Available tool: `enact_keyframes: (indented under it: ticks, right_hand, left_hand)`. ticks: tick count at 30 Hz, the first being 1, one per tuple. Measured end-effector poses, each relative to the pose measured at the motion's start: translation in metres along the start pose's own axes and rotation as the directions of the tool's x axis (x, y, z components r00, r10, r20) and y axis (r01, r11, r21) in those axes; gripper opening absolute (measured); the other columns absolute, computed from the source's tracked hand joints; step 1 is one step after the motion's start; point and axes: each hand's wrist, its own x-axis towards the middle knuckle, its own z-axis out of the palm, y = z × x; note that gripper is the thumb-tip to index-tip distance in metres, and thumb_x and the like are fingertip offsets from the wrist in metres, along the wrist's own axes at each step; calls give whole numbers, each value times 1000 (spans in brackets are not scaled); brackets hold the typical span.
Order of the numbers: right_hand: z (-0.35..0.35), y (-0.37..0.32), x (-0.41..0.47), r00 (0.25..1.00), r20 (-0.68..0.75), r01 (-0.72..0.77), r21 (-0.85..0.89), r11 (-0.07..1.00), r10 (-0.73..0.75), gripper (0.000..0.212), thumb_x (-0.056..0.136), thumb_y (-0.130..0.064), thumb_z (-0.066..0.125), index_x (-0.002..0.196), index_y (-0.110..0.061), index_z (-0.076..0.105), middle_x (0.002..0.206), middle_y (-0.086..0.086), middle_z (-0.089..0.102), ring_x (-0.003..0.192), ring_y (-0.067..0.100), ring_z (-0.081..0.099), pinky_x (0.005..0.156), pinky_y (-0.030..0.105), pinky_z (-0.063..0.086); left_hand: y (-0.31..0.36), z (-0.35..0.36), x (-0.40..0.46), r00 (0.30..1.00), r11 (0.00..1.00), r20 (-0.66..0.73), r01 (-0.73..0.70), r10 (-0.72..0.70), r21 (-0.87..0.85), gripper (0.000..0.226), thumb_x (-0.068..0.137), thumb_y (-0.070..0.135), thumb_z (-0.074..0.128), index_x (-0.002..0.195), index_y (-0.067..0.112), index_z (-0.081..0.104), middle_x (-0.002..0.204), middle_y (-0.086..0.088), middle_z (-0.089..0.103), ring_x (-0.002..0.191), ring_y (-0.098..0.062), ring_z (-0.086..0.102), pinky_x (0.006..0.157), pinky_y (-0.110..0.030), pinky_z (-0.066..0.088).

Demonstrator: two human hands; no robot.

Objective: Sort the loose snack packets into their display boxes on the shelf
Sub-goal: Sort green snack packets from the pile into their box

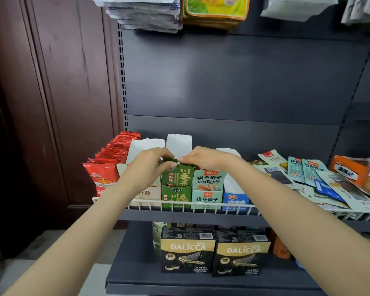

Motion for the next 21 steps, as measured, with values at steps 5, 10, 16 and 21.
enact_keyframes:
  ticks: [5,10,16,21]
  right_hand:
    - [1,-3,-8,996,37,-79,14,997,78,53,97,-53,29,84,-20,67,80,-5,68,78,11,63,91,37,45]
    - [-4,4,-18,994,-109,-14,149,989,31,51,100,-47,29,104,-14,69,106,2,70,97,16,64,93,36,46]
    - [-18,43,-55,928,-372,109,275,955,1,45,100,-41,34,102,-12,69,94,0,72,87,10,68,85,29,49]
    - [-31,107,-90,797,-584,43,306,951,152,36,99,-30,42,96,-6,69,89,5,71,82,18,65,69,26,48]
  left_hand:
    - [5,-1,-2,1000,1000,12,-5,5,13,18,92,29,57,101,18,68,102,2,67,92,-13,59,86,-36,50]
    - [18,2,-5,1000,1000,0,-11,11,20,19,92,25,56,107,17,65,107,3,66,98,-13,59,86,-29,47]
    - [69,24,3,995,995,-39,-94,95,38,25,93,30,52,115,21,60,117,7,61,113,-13,50,98,-34,39]
    - [138,74,21,975,974,-12,-223,223,-44,28,97,25,46,122,18,55,119,4,56,113,-12,48,94,-25,38]
